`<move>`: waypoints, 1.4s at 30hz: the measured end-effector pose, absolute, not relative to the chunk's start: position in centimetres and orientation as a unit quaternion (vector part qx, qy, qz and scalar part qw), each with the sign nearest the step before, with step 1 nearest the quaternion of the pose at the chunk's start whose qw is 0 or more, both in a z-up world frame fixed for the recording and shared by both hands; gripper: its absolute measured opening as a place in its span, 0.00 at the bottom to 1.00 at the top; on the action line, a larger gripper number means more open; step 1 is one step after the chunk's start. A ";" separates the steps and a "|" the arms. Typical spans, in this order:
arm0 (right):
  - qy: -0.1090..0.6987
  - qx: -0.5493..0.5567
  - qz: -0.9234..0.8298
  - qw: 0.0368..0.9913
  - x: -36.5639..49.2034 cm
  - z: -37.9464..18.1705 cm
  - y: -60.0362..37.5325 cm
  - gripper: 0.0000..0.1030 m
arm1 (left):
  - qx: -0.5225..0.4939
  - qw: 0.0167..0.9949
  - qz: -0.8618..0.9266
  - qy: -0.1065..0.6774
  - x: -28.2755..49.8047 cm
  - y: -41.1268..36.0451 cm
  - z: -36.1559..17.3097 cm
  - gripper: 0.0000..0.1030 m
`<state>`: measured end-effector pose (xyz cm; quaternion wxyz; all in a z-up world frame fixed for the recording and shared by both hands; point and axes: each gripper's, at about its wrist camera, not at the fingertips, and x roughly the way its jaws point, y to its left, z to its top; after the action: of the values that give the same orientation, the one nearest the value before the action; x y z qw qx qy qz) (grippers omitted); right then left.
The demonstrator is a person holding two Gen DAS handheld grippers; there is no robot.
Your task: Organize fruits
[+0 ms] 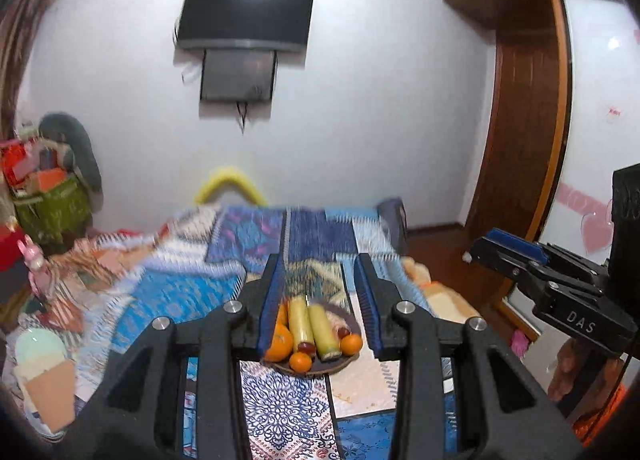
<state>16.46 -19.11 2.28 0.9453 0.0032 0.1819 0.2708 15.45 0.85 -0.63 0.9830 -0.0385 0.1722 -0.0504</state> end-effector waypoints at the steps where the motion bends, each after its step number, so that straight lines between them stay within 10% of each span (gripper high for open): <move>1: 0.173 0.004 0.272 0.947 15.6 2.8 -19.2 0.35 | -0.037 0.985 -0.050 0.163 14.6 0.8 -0.1 0.37; 6: 0.132 -0.002 0.264 0.956 11.3 4.8 -19.2 0.39 | -0.032 0.992 -0.044 0.116 10.0 0.5 1.9 0.55; 18: 0.079 0.006 0.223 0.972 7.0 5.5 -19.8 0.99 | -0.006 0.995 -0.031 0.091 5.5 -0.8 2.2 0.94; 42: 0.087 0.008 0.210 0.974 5.7 4.6 -20.6 1.00 | -0.011 0.996 -0.028 0.090 4.8 -0.8 2.0 1.00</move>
<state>5.68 -20.56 4.57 0.9738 0.0075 0.0874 0.2099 4.76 -0.82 2.03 0.9955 -0.0112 0.0897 -0.0279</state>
